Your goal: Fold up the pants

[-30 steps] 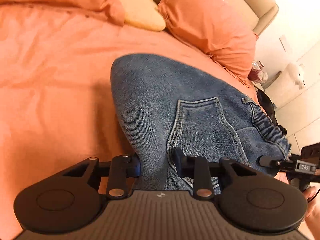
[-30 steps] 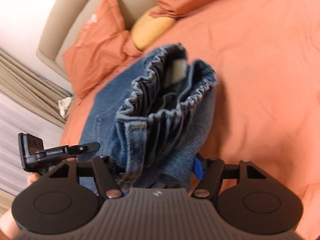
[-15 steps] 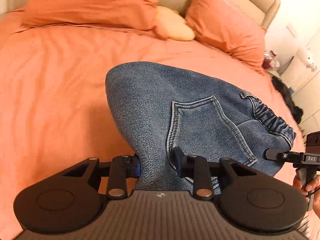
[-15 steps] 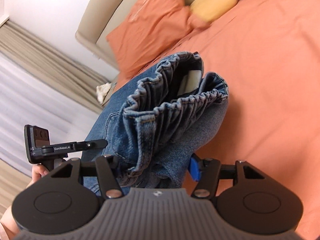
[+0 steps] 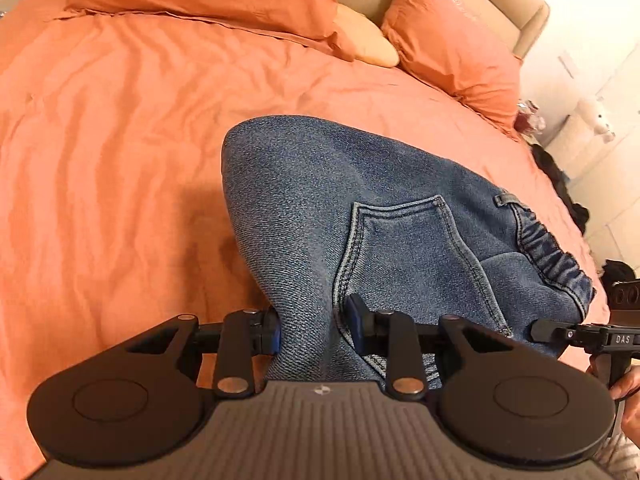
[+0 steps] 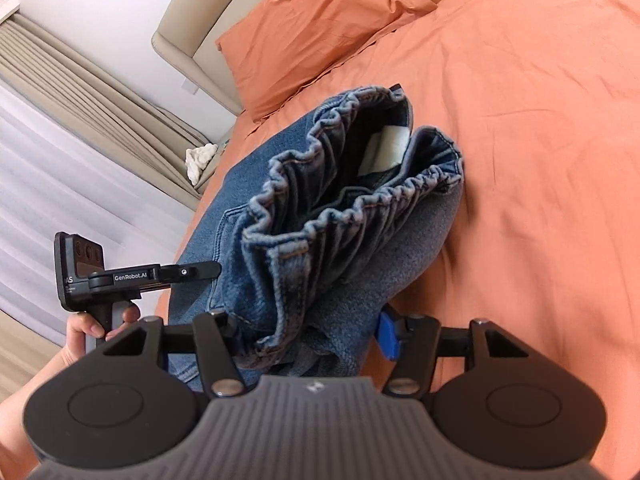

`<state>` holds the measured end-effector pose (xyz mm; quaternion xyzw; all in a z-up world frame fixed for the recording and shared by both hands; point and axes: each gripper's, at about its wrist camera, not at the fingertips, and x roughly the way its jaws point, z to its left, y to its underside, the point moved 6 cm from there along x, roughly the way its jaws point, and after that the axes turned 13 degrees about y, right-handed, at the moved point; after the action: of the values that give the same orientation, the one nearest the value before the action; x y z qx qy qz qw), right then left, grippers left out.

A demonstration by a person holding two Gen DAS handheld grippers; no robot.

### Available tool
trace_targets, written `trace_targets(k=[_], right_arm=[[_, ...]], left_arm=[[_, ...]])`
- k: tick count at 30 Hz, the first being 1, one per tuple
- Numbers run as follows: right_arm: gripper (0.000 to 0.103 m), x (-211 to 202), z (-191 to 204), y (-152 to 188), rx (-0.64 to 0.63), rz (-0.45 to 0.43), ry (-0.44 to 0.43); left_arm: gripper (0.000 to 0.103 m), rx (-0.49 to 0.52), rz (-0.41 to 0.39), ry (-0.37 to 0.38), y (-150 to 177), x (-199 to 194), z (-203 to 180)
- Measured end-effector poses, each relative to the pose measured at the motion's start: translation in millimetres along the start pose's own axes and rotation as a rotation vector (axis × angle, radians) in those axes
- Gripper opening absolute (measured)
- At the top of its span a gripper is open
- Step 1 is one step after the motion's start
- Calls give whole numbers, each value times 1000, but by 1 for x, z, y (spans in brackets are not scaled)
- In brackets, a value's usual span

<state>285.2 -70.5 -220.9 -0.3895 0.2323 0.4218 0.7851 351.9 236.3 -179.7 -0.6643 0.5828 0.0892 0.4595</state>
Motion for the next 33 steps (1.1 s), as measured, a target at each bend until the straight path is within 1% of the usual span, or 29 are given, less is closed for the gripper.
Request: trace_targets(k=[2,4,6,8,11,12,13,14,15,16,17,20,22,23,26,28,29,31,33], right_arm=[[55,5,6,0,-6,5,14],[56,18,4,2,-9,34,44],[59,31,0,9,-23,62,67],[64,46,-4,12,-17,91,90],[70,59,-18,19,46,126,114],[72,62,-20,21,60,131,118],[73,58,-21,25,63,130,118],[73,59,-19,24,66,129,118],[74,54,-18,27,64,131,117],[76,48,-19,29,62,133,120],[77,47,-16,26,58,132,131],[79,25,-13,26,5,109,158],[79,8,-4,20,-64,76,178],[78,-3,1,18,-113,55,197],[65,-40,20,10,-288,-55,261],[52,-55,36,1,-382,-104,260],[47,-57,44,-3,-422,-121,252],[28,-54,63,-12,-516,-151,252],[16,-42,76,-22,-608,-187,282]], left_arm=[[34,7,6,14,7,-1,3],[34,-14,22,21,12,5,12],[35,-41,39,0,20,16,24],[39,-66,33,-17,24,25,33],[45,-78,28,-31,29,32,37],[51,-70,30,-49,29,33,36],[58,-65,29,-75,29,34,34],[61,-61,29,-98,28,34,31],[69,-57,27,-119,27,33,30],[73,-53,27,-145,26,31,28],[73,-43,32,-170,29,27,27],[72,13,38,-256,33,14,18],[72,39,29,-295,39,3,7],[72,50,25,-300,43,-3,2],[72,107,9,-313,54,-18,-19],[71,144,-7,-338,58,-24,-30],[71,158,-13,-349,58,-25,-34],[68,187,-17,-358,54,-23,-39],[67,198,-16,-362,49,-19,-41]])
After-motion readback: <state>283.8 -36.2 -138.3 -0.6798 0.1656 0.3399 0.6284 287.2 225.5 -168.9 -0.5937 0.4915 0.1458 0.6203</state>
